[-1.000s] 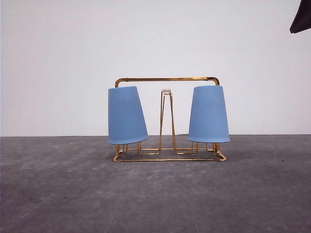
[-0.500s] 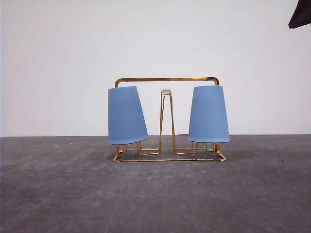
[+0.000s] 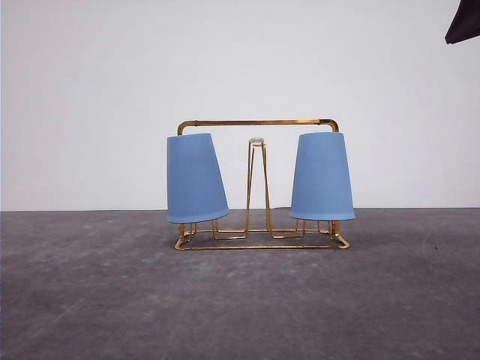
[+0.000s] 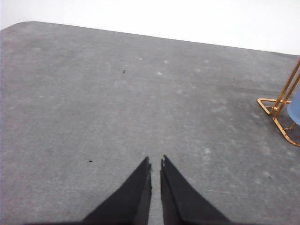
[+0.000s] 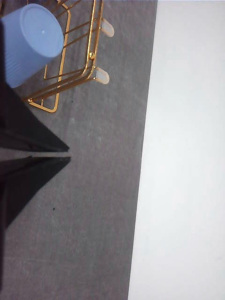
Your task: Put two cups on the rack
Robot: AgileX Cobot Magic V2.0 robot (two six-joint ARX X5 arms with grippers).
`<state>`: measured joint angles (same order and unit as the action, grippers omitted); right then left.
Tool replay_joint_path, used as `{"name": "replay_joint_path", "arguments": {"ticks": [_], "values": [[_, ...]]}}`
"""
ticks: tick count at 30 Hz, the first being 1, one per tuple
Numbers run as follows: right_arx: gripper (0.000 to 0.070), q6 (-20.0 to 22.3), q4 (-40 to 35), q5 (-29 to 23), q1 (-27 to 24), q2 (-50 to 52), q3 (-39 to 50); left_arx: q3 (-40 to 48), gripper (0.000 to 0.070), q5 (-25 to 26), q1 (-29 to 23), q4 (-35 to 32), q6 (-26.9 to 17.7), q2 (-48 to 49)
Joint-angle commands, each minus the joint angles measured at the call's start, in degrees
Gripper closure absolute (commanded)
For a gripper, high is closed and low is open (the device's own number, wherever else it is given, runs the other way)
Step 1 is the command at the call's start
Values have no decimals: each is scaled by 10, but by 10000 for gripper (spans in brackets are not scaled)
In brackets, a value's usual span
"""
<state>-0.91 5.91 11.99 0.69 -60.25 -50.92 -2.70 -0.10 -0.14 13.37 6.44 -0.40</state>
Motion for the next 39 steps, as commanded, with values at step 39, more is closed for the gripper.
{"name": "replay_joint_path", "arguments": {"ticks": [39], "values": [[688,45,42,-94,-8,600,502,9,684,-1,-1,3,-8,0]]}}
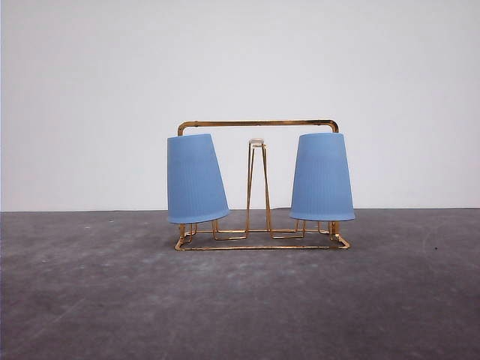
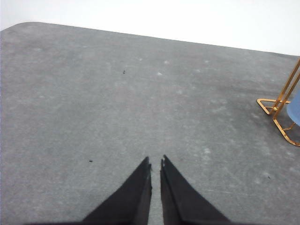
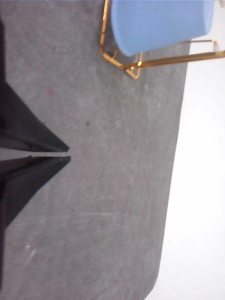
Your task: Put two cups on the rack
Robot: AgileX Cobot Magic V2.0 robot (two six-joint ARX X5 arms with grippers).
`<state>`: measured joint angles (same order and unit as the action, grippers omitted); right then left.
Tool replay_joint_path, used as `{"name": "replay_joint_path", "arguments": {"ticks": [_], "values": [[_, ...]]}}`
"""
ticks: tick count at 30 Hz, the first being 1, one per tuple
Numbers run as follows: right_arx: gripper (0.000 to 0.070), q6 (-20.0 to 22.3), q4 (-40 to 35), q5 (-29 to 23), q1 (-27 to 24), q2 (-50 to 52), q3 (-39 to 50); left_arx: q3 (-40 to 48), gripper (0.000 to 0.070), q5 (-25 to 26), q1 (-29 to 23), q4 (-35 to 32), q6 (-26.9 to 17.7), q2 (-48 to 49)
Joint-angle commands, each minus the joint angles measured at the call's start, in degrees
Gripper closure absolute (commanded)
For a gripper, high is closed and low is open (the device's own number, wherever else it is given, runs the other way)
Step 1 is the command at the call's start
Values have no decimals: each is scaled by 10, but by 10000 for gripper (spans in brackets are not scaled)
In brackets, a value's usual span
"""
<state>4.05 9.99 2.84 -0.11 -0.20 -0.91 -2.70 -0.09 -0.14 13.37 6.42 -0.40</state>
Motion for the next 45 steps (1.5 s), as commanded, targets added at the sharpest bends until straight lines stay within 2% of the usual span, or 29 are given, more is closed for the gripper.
{"name": "replay_joint_path", "arguments": {"ticks": [1,45], "values": [[688,-5,1,-3,0,0,2,9,684,-1,-1,3,-8,0],[688,-5,-10,-2,0,0,2,9,684,-1,-1,3,-8,0]]}}
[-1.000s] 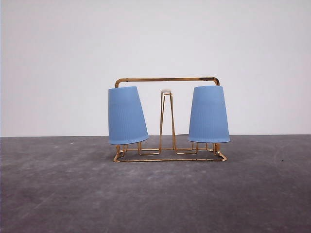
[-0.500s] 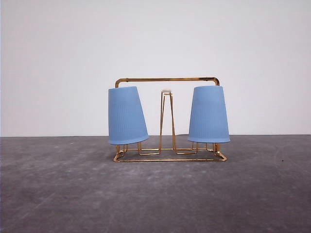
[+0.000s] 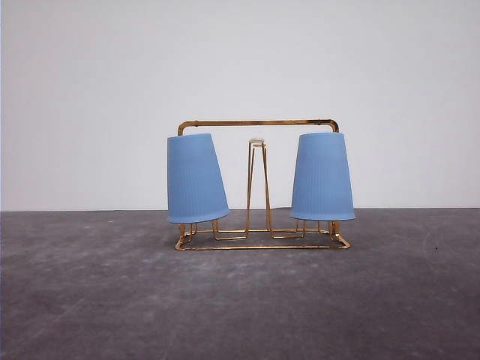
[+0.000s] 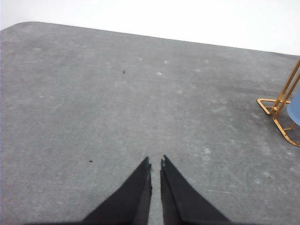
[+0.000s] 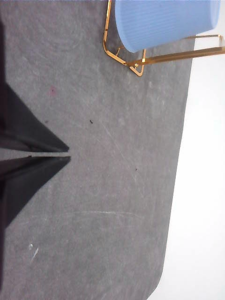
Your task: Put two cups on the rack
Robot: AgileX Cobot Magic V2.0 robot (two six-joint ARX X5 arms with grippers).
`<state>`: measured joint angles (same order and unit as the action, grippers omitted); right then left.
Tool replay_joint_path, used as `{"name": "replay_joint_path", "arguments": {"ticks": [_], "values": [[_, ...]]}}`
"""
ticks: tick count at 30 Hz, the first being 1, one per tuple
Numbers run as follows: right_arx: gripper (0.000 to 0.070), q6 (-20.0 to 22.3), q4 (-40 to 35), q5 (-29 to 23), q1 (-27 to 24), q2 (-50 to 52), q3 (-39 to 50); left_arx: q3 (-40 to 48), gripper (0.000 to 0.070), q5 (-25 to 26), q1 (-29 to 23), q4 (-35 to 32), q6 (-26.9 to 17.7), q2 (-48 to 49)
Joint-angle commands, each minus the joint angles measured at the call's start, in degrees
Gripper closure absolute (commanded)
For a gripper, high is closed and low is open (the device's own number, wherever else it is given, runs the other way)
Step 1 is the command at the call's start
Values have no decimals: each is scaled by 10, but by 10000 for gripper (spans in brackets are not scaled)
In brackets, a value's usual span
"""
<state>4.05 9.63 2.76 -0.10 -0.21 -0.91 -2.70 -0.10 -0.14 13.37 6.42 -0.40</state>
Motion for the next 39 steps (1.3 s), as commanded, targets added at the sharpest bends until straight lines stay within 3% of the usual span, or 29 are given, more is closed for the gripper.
{"name": "replay_joint_path", "arguments": {"ticks": [1,39], "values": [[688,-5,-7,-2,0,0,2,9,684,-1,-1,3,-8,0],[688,-5,-7,-2,0,0,2,9,684,-1,-1,3,-8,0]]}}
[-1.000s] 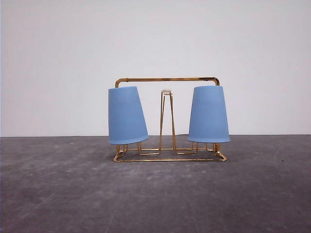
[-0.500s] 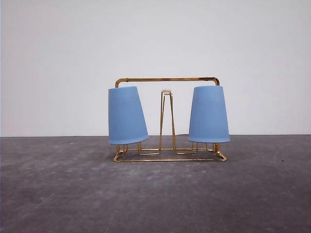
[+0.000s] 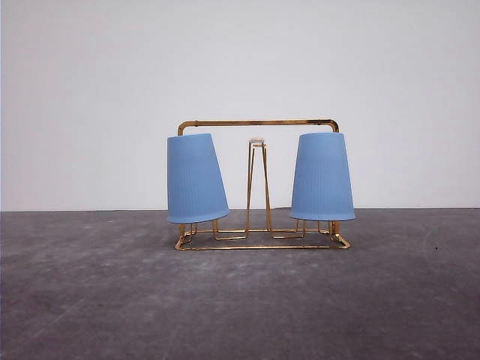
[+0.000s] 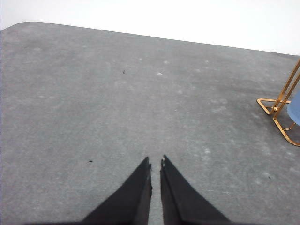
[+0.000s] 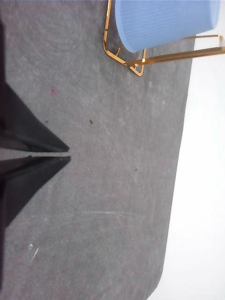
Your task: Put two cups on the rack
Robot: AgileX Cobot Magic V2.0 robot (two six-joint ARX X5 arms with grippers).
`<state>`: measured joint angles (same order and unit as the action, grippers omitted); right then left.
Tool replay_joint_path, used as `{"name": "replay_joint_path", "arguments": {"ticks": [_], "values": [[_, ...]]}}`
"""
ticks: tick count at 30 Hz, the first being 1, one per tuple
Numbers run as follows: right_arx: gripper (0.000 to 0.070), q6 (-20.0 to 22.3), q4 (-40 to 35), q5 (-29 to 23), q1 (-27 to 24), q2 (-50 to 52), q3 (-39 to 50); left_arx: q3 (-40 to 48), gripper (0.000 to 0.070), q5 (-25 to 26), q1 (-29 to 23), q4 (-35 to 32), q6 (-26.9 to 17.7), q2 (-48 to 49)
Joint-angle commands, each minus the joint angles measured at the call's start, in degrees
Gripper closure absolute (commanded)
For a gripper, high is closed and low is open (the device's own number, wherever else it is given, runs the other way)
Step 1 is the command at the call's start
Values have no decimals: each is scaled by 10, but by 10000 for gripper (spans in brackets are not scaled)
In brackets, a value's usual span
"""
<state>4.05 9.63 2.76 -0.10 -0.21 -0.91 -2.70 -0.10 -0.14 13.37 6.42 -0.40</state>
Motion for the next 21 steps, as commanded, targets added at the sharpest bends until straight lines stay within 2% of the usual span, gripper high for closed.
{"name": "replay_joint_path", "arguments": {"ticks": [1,21], "values": [[688,-5,-7,-2,0,0,2,9,684,-1,-1,3,-8,0],[688,-5,-6,-2,0,0,2,9,684,-1,-1,3,-8,0]]}}
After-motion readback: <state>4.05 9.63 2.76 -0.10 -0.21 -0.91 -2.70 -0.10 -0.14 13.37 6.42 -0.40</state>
